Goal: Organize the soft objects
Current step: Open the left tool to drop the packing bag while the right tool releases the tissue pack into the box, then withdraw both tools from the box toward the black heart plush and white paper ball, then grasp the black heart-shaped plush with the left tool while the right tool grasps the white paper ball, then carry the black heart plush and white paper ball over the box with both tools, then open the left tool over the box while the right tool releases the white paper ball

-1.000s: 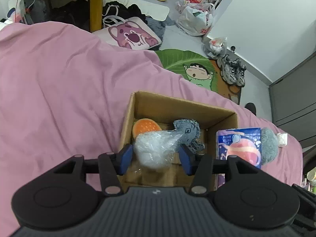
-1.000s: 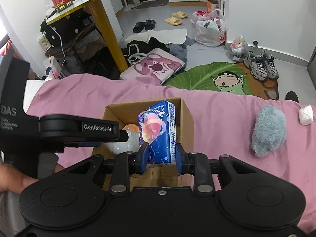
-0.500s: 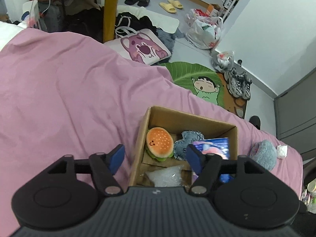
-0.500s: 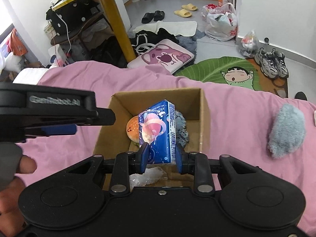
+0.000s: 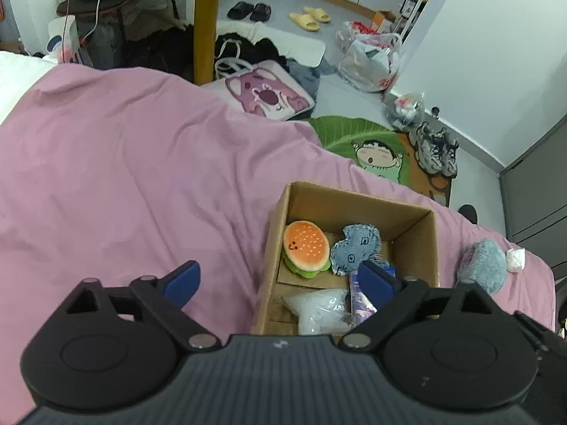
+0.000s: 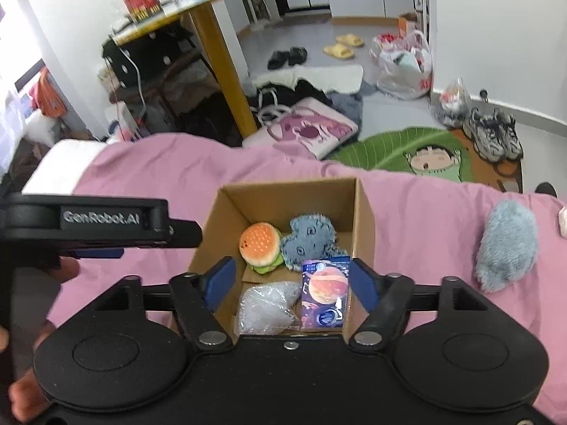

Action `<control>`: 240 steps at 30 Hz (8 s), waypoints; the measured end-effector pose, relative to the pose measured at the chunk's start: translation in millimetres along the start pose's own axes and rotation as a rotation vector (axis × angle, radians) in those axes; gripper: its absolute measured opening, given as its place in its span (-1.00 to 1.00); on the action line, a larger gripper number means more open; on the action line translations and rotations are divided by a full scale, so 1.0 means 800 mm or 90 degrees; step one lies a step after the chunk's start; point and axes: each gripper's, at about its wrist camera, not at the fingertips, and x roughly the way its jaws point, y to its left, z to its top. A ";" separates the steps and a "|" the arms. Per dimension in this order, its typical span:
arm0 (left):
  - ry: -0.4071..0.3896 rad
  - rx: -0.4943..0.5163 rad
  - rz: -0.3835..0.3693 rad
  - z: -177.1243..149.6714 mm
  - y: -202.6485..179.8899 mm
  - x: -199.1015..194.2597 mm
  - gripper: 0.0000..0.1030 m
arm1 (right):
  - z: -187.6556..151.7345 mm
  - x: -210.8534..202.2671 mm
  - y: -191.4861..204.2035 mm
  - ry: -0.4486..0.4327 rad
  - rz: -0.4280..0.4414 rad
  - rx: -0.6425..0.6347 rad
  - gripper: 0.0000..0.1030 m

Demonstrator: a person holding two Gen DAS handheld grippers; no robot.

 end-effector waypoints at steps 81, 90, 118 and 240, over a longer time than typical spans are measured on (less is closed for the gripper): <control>-0.092 0.107 0.046 -0.165 -0.288 -0.002 0.94 | -0.090 -0.119 -0.318 -0.038 -0.014 0.062 0.88; -0.001 0.033 0.066 -0.164 -0.296 0.062 0.76 | -0.070 -0.086 -0.357 -0.019 -0.031 0.063 0.82; 0.137 -0.037 0.133 -0.136 -0.320 0.181 -0.15 | 0.004 0.044 -0.412 0.017 -0.130 0.094 0.41; 0.037 0.012 0.003 -0.069 -0.027 0.034 -0.24 | -0.017 -0.032 -0.019 -0.035 -0.021 0.020 -0.40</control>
